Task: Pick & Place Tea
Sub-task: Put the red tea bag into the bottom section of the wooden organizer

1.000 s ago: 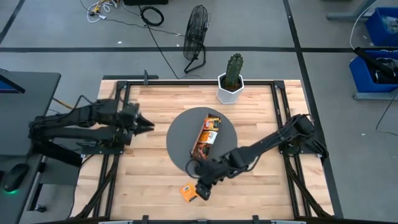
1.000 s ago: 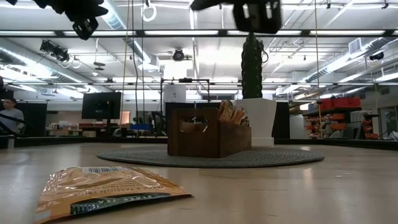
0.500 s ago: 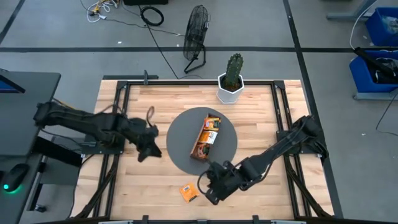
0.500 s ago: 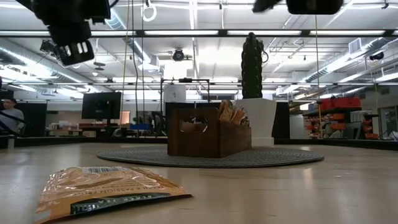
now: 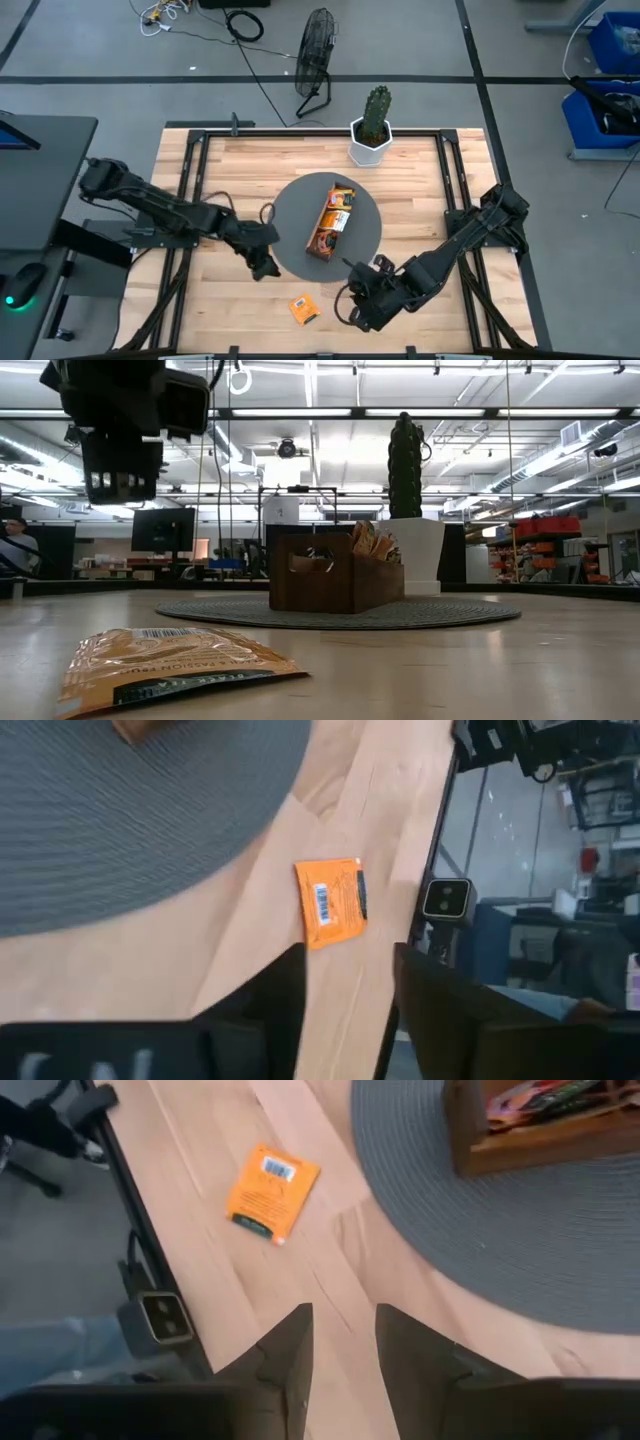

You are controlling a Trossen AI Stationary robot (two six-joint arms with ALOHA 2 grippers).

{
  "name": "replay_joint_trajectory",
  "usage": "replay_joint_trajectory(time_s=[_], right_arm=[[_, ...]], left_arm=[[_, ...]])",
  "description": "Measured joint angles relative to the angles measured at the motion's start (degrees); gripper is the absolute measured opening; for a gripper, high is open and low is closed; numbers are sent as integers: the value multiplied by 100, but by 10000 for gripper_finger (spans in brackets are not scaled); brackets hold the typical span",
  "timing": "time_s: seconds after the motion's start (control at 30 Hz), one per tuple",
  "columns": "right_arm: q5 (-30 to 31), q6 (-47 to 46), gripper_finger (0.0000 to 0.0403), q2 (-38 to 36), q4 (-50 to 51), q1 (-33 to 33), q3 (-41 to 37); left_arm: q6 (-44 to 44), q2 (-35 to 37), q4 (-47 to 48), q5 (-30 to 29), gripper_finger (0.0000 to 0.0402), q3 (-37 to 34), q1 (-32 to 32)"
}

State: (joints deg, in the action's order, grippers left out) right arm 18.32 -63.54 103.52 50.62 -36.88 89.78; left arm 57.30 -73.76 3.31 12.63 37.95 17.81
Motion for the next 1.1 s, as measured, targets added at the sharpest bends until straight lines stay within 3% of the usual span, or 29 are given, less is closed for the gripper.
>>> replay_joint_trajectory(time_s=[0.17,0.3,0.6,1.1], right_arm=[[50,70,116,-107,477,-156,0],[74,86,116,-131,846,-331,0],[254,90,116,-142,1129,-629,0],[375,106,116,-142,1169,-766,0]], left_arm=[[451,-810,-988,11,217,0,212],[826,-1404,-1347,-20,244,0,310],[1671,-2316,-2288,-34,245,53,588],[1977,-3546,-2259,-14,240,1065,821]])
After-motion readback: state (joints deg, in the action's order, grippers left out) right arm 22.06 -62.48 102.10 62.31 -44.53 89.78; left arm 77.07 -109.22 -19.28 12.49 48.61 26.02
